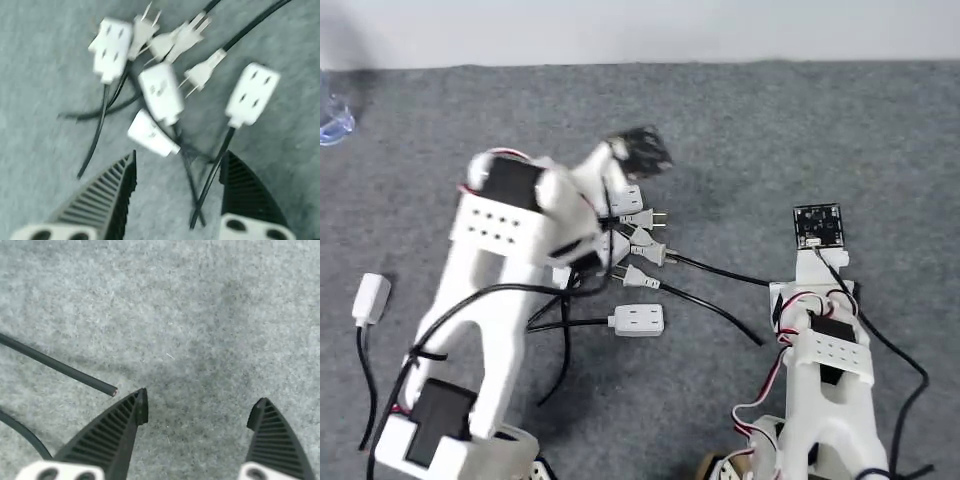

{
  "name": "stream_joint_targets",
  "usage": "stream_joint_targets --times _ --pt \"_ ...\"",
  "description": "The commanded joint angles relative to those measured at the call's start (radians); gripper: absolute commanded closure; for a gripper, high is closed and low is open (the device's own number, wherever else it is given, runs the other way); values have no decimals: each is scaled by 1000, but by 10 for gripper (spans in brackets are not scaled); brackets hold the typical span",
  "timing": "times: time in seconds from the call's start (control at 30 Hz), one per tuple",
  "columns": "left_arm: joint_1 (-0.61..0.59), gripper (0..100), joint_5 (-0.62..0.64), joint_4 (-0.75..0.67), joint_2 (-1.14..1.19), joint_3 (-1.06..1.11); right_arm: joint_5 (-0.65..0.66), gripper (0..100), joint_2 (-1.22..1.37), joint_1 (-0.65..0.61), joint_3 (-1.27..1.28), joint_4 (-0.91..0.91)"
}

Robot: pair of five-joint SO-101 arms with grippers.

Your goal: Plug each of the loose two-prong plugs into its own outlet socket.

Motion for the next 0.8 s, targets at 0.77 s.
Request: stream_joint_targets --times 0.77 --pt "250 746 -41 -525 -43 599 18 685 1 -4 8 -19"
